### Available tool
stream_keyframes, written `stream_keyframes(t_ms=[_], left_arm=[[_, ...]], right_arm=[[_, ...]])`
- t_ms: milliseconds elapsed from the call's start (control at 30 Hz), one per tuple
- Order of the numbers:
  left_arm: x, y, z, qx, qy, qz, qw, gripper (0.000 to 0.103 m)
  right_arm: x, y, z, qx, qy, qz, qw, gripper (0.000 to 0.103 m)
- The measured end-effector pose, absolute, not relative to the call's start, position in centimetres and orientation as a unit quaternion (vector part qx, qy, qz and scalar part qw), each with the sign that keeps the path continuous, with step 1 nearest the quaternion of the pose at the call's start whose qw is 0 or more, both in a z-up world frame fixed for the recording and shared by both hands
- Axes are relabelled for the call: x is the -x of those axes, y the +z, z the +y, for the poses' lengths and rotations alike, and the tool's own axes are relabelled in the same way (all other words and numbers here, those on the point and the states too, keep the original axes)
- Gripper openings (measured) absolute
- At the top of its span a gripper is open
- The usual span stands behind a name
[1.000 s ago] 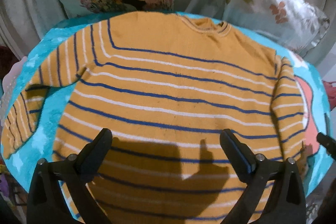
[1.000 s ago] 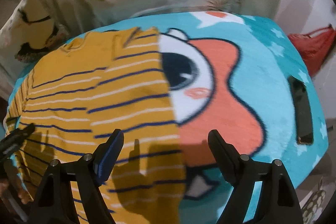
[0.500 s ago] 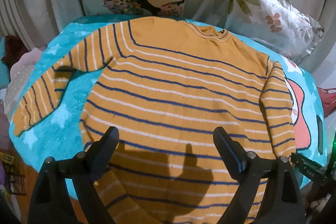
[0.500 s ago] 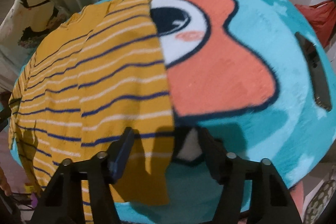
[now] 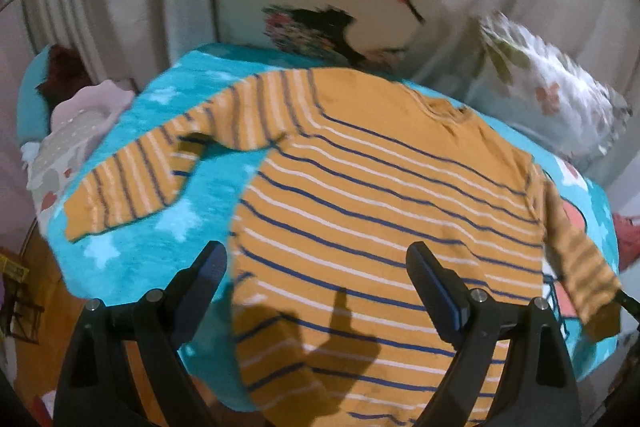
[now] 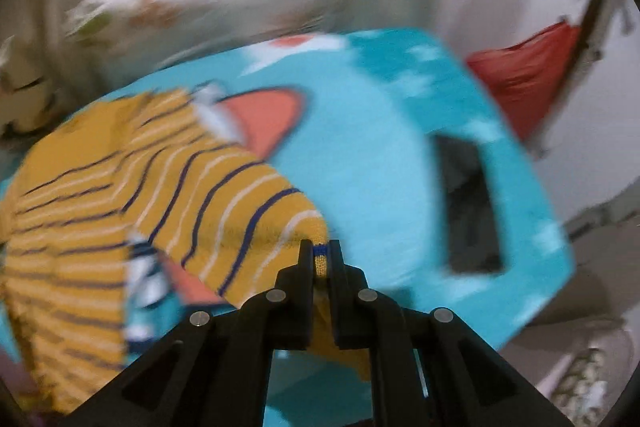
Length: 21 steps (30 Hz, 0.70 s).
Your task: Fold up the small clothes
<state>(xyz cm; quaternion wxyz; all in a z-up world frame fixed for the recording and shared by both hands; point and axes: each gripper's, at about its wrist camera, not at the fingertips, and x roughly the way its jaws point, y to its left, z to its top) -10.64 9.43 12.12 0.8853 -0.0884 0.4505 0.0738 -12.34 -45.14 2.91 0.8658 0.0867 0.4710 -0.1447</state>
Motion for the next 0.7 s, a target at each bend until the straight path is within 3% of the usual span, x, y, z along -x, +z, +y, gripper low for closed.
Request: stream_keyframes(t_ms=[233,367,600,700], left_arm=[[12.8,13.0,15.1,0.118,0.141,0.443,0.878,0.091],[13.9,13.1,18.9,0.126,0.178,0.437,0.873,0.091],[13.2,11.3,26.4,0.151,0.224,0.433,0.86,0.091],[11.9,9.3,29.7,0.166,0.226,0.451,0.847,0.091]], right_arm=[[9.7,2.6,-48.8,-0.101,-0.179,0.484,0.851,0.009],[10.5,2.8,-47.7,-0.114,-0.157,0.468,0.862,0.028],[12.7,4.1,-43.5,-0.126,-0.125,0.442,0.879,0.039],[13.3,3.8,-41.3,-0.138,-0.117,0.447,0.876,0.039]])
